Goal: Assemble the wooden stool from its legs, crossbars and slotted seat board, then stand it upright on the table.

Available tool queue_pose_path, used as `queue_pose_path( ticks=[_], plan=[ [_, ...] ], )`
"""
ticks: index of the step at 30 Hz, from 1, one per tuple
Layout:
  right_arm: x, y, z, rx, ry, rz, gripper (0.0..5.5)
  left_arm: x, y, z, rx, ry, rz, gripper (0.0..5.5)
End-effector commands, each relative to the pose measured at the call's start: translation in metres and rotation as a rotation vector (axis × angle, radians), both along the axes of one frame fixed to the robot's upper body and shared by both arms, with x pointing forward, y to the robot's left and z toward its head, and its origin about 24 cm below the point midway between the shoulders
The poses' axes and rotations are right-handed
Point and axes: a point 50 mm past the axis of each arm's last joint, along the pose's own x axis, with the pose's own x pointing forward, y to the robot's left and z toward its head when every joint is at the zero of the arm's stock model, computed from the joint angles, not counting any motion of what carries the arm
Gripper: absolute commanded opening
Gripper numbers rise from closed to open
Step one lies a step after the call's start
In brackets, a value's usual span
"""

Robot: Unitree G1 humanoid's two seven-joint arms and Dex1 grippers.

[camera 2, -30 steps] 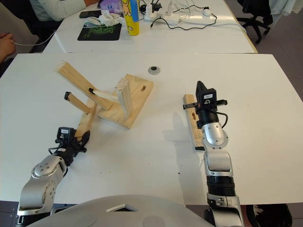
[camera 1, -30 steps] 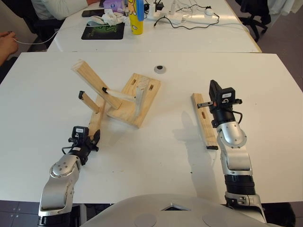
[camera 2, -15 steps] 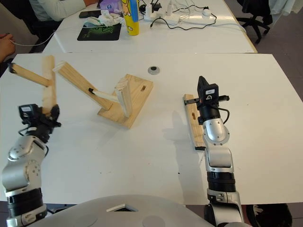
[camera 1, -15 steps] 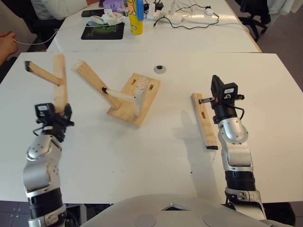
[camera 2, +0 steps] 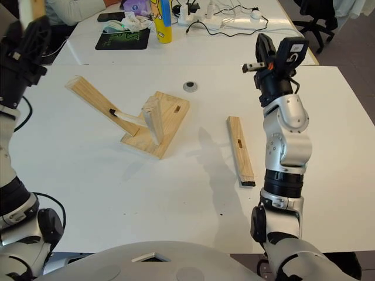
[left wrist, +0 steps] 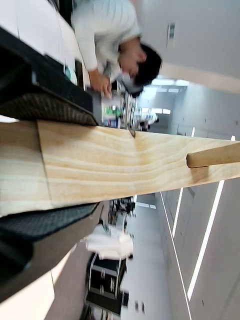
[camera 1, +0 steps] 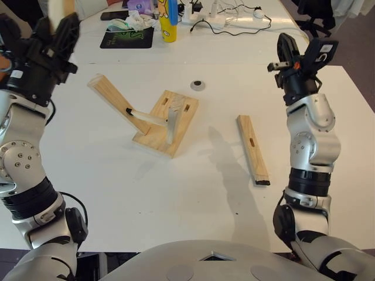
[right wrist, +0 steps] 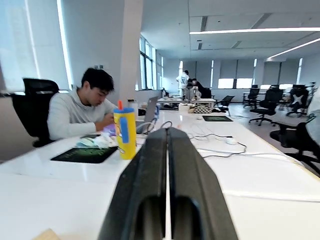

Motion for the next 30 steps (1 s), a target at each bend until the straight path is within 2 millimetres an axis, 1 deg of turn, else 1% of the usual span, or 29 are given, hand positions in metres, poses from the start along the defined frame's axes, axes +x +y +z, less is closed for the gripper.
queue_pose_path(
  ticks=[1,2,3,4,7,9,11,17,20,23,30],
  plan=[
    [-0.005,0.02,0.025,0.166,0.023,0.385,0.0,-0.005,-0.034,0.01,-0.029,-0.015,-0.181,2.05],
    [-0.008,0.025,0.029,0.184,0.023,0.464,0.0,-0.005,-0.039,0.011,-0.038,-0.014,-0.199,2.05],
    [-0.011,0.03,0.033,0.216,0.026,0.544,0.21,-0.005,-0.044,0.012,-0.049,-0.013,-0.222,2.05],
    [-0.014,0.035,0.038,0.259,0.032,0.622,0.28,-0.005,-0.05,0.013,-0.066,-0.01,-0.255,2.05],
    [-0.021,0.047,0.05,0.354,0.049,0.804,0.74,-0.004,-0.066,0.012,-0.113,0.018,-0.356,2.05],
    [-0.023,0.051,0.058,0.421,0.061,0.913,1.09,-0.007,-0.077,0.01,-0.13,0.04,-0.448,2.05],
    [-0.025,0.05,0.066,0.465,0.06,1.001,1.33,-0.011,-0.085,0.009,-0.145,0.058,-0.533,2.05],
    [-0.028,0.037,0.081,0.569,0.039,1.1,2.24,-0.015,-0.092,0.012,-0.205,0.1,-0.662,2.05],
    [-0.029,0.037,0.082,0.575,0.055,1.123,2.63,-0.022,-0.093,0.015,-0.202,0.103,-0.737,2.05],
    [-0.03,0.036,0.081,0.577,0.074,1.144,3.21,-0.025,-0.092,0.016,-0.189,0.112,-0.779,2.05],
    [-0.032,0.036,0.082,0.584,0.095,1.197,4.25,-0.028,-0.094,0.012,-0.142,0.135,-0.809,2.05]
  ],
)
